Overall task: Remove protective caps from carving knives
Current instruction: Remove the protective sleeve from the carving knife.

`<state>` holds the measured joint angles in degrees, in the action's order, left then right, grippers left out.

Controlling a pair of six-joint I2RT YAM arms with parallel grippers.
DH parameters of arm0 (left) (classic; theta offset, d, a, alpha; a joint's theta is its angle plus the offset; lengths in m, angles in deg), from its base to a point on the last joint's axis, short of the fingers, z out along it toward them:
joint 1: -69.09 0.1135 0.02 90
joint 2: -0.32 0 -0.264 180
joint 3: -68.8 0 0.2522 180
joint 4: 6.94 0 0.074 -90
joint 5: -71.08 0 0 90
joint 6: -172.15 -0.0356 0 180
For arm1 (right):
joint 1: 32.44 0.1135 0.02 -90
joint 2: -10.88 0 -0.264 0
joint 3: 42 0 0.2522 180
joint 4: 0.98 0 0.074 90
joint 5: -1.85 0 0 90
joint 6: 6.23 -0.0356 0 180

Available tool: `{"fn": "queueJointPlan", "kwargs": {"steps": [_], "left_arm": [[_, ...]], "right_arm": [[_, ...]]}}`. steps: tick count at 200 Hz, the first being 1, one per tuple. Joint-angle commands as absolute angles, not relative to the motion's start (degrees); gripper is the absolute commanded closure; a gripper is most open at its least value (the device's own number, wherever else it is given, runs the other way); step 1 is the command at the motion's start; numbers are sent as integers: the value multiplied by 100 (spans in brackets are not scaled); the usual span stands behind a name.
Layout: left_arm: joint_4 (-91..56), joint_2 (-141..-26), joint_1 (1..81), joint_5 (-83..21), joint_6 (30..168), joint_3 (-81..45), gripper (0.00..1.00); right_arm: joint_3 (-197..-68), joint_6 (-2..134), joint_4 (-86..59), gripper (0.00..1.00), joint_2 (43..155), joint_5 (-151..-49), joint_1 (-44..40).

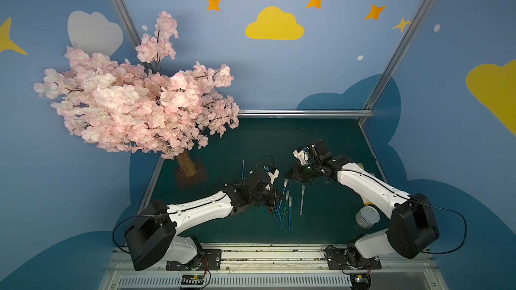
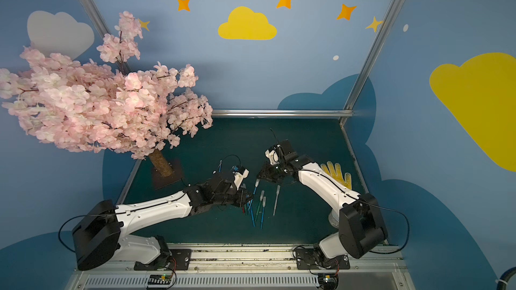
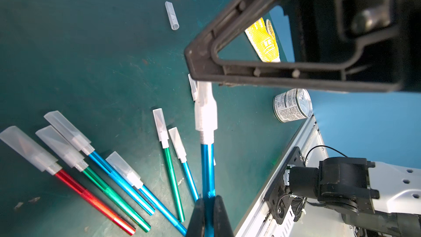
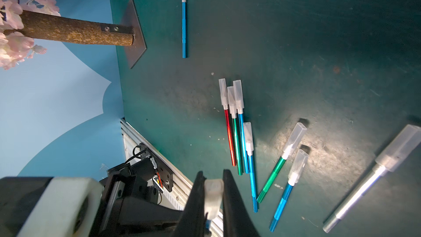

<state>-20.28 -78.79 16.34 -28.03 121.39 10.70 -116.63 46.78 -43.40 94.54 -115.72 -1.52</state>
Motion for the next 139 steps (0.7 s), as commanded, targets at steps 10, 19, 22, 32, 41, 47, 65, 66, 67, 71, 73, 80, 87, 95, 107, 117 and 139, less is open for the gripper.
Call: {"fn": "queueJointPlan", "kwargs": {"steps": [10,19,22,32,41,47,65,66,67,71,73,80,87,95,107,117,139], "left_arm": [[-2326,-7936,1471,-3175,12152,1242,92],[-2317,-7948,1455,-3174,12161,1241,92],[-2317,-7955,1452,-3168,12168,1241,92],[-2316,-7967,1438,-3165,12178,1257,92],[-2300,-7975,1439,-3162,12195,1267,92],[-2282,-7977,1425,-3166,12204,1270,93],[-2247,-8004,1407,-3168,12239,1278,93],[-2247,-8003,1398,-3172,12244,1277,93],[-2247,-8002,1394,-3169,12246,1277,93],[-2246,-8008,1391,-3157,12261,1278,93],[-2240,-8009,1383,-3158,12270,1283,93],[-2231,-8019,1377,-3138,12314,1287,93],[-2212,-8026,1366,-3130,12345,1296,93],[-2182,-8020,1368,-3109,12405,1311,93],[-2097,-8013,1364,-3092,12513,1342,93],[-2018,-8000,1357,-3099,12604,1371,93],[-1904,-7994,1350,-3147,12730,1389,93]], "right_arm": [[-11921,4848,-4065,90,9414,-11084,-400],[-11923,4851,-4057,90,9415,-11094,-425],[-11931,4853,-4058,90,9416,-11091,-430],[-11944,4855,-4058,90,9412,-11089,-443],[-11951,4852,-4058,90,9413,-11080,-450],[-11957,4858,-4059,91,9414,-11082,-462],[-11973,4853,-4042,91,9405,-11060,-484],[-11970,4853,-4041,91,9404,-11062,-484],[-11972,4848,-4041,91,9408,-11055,-484],[-11974,4837,-4028,91,9397,-11042,-498],[-11973,4835,-4026,91,9395,-11039,-496],[-11961,4826,-4010,91,9379,-11018,-502],[-11965,4798,-3992,91,9369,-11000,-504],[-11947,4759,-3974,91,9354,-10969,-502],[-11928,4700,-3923,91,9330,-10944,-510],[-11911,4655,-3911,92,9307,-10888,-507],[-11868,4585,-3840,92,9264,-10779,-507]]}}
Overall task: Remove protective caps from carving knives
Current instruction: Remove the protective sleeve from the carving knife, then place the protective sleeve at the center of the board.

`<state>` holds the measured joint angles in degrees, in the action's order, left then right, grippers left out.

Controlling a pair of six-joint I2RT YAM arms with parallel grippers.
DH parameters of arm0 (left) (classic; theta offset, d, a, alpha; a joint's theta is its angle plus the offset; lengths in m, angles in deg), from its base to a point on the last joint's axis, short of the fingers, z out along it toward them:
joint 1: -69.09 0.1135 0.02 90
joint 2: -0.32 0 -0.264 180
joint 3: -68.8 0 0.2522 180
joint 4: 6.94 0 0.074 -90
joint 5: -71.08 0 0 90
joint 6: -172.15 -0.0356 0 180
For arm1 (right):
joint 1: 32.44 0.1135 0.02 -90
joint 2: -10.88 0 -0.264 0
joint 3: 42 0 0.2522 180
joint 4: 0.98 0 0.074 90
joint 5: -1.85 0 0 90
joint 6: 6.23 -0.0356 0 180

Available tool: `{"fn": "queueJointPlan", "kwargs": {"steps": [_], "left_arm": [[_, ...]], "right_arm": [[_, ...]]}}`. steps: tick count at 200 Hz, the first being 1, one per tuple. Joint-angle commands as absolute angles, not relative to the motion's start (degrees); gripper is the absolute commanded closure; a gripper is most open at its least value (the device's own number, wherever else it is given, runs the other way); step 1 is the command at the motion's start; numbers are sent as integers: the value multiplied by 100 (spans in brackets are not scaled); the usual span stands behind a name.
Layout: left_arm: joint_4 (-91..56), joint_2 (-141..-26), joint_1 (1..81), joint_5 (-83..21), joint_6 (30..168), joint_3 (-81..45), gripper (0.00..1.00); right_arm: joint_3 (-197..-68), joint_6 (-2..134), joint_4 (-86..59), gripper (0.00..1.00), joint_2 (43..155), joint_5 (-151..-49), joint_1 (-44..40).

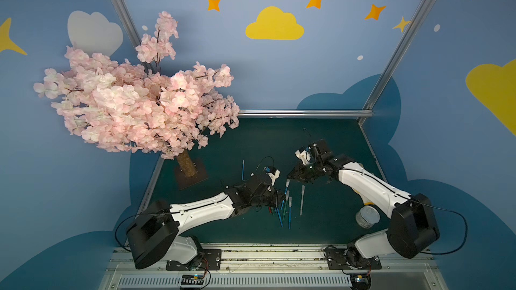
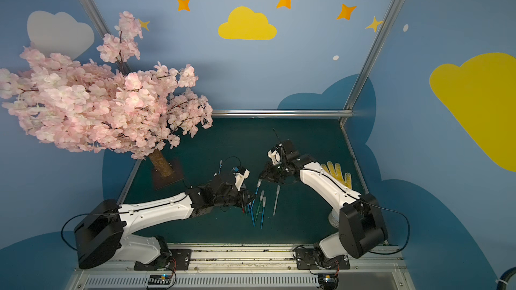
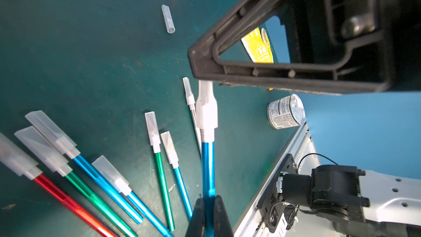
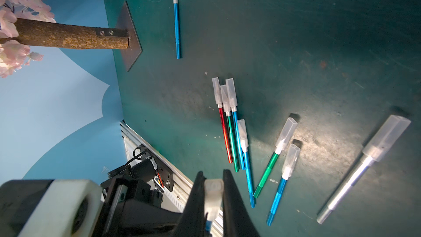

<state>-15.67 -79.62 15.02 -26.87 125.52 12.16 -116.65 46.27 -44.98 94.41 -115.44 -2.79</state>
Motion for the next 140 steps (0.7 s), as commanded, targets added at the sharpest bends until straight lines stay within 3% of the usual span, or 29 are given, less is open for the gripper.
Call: {"fn": "queueJointPlan", "kwargs": {"steps": [1,140], "left_arm": [[-1904,-7993,1352,-3144,12735,1385,93],[-2340,-7559,1307,-2718,12557,1419,93]], "right_arm": [[-11864,4587,-3839,92,9267,-10777,-505],[-12034,5065,-4470,93,9330,-10469,-706]]}}
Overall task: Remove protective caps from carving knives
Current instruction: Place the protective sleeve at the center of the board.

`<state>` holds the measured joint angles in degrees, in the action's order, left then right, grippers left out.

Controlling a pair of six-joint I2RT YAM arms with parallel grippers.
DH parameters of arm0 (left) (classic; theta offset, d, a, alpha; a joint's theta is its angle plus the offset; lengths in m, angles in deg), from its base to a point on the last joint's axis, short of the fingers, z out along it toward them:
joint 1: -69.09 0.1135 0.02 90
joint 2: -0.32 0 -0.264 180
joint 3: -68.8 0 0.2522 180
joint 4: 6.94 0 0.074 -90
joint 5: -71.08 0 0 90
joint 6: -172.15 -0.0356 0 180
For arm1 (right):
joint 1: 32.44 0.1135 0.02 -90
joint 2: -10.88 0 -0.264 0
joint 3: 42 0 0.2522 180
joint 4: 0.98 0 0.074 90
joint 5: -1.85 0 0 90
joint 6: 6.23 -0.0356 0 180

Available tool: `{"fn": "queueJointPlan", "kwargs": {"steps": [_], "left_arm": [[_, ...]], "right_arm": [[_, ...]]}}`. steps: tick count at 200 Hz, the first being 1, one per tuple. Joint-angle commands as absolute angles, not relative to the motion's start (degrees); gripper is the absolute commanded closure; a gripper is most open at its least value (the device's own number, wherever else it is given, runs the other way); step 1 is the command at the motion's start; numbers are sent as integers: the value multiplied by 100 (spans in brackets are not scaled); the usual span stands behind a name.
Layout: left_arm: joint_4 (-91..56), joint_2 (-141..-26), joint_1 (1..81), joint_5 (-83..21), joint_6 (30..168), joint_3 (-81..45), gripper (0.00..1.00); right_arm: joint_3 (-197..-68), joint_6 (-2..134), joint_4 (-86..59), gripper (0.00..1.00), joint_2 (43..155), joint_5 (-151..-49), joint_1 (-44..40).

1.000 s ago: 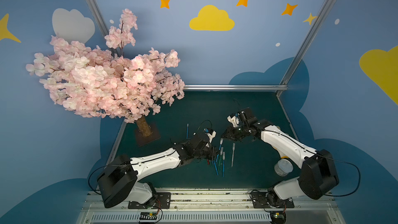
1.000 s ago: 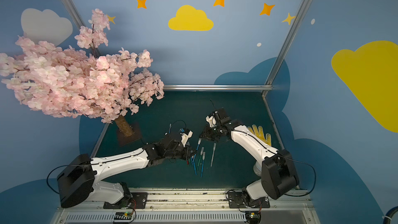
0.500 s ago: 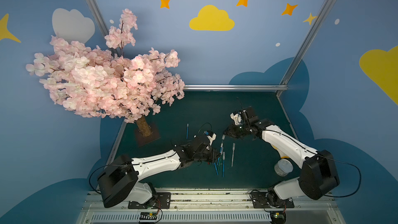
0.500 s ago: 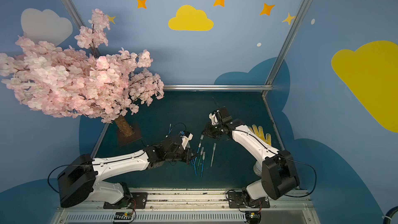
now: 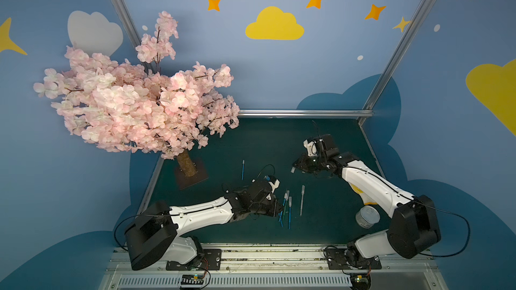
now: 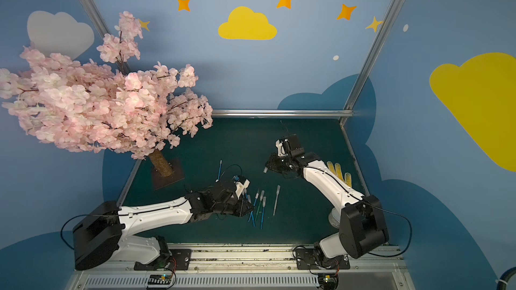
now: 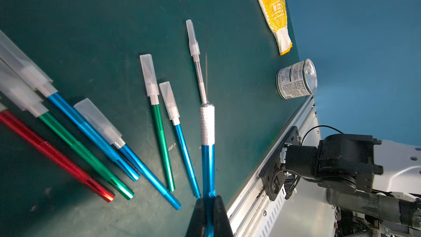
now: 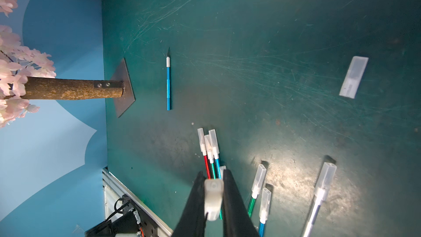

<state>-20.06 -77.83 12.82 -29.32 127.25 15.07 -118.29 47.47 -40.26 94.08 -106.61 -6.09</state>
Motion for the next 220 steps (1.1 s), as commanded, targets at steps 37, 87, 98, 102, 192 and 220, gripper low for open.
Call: {"fn": "queueJointPlan", "kwargs": {"steps": [37,87,98,102,192,220], "left_arm": [[-2463,-7385,1400,-2563,12508,1409,93],[-2580,-7257,1554,-2514,12425,1405,93],[-2594,-7256,1578,-2508,12419,1405,92],[-2595,-7257,1586,-2516,12423,1406,93],[-2580,-7231,1686,-2534,12359,1443,93],[-2624,-7202,1724,-2525,12311,1408,93]], "right_arm": [[-12084,5289,-4817,93,9389,-10251,-870],[-12444,5569,-5229,93,9792,-10095,-1088],[-12525,5608,-5270,93,9895,-10115,-1120],[-12545,5615,-5272,93,9935,-10111,-1128],[-13069,5763,-5411,94,10754,-10141,-1296],[-13217,5798,-5437,95,11014,-10176,-1333]]}}
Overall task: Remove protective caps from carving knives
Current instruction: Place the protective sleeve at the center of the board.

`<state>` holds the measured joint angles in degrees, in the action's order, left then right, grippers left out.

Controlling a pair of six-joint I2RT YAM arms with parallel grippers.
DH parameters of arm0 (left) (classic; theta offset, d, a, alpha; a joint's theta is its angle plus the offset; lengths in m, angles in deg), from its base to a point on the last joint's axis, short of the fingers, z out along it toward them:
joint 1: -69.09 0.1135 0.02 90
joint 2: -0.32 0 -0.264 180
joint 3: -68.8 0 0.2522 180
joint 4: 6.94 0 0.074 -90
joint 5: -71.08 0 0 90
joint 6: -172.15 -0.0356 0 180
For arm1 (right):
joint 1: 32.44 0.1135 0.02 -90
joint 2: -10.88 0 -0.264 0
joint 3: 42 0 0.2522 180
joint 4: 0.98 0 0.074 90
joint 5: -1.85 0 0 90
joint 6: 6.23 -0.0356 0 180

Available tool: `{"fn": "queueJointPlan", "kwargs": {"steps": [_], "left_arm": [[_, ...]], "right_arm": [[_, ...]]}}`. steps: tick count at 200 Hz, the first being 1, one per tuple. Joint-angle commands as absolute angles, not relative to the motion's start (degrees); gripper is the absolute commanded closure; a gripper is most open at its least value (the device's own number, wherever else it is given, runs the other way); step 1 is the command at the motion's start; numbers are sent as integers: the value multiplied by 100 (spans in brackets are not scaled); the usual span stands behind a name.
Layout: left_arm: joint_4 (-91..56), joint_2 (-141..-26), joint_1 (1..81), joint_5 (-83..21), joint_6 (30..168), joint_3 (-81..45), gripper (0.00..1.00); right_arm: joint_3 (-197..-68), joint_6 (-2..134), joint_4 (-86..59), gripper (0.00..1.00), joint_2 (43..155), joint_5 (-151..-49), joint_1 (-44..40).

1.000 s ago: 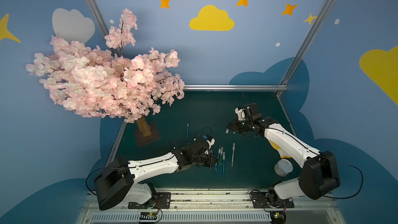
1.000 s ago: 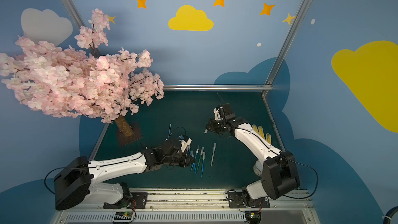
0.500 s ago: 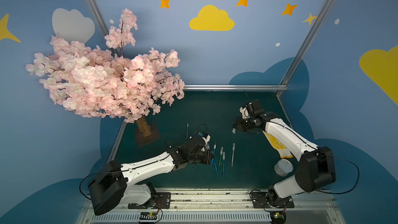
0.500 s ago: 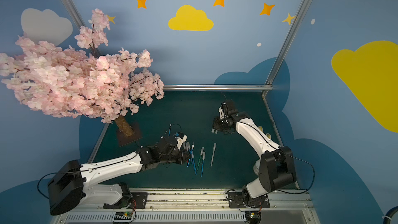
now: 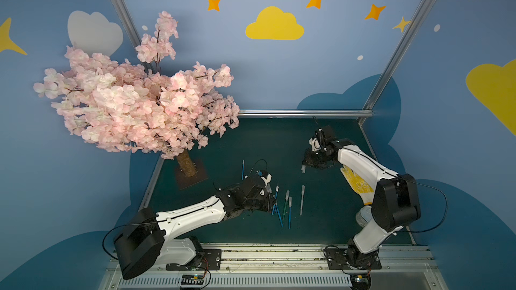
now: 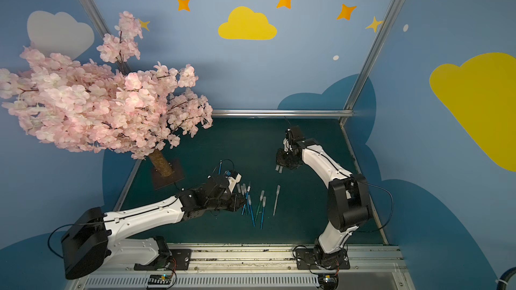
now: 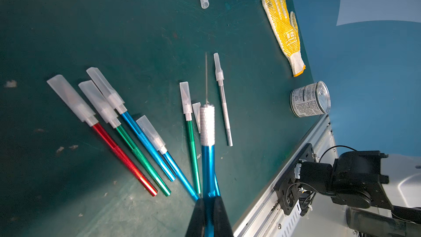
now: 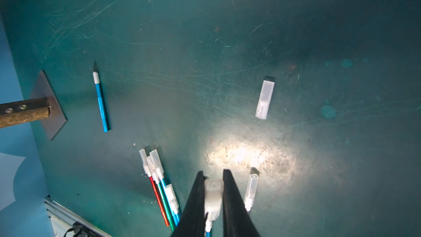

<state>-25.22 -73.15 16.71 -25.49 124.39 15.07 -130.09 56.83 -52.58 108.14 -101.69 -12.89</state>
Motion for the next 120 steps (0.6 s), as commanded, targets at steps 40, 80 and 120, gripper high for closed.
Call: {"fn": "queueJointPlan", "kwargs": {"steps": [40,80,120], "left_arm": [[-2627,-7135,1774,-2523,12280,1438,93],[-2510,-7053,1789,-2525,12297,1567,92],[-2580,-7043,1824,-2490,12230,1558,92]], "right_arm": [[-13385,5810,-5447,95,11335,-10185,-1341],[-13496,5734,-5386,97,11631,-10252,-1335],[-13526,5729,-5350,98,11859,-10117,-1319]]}}
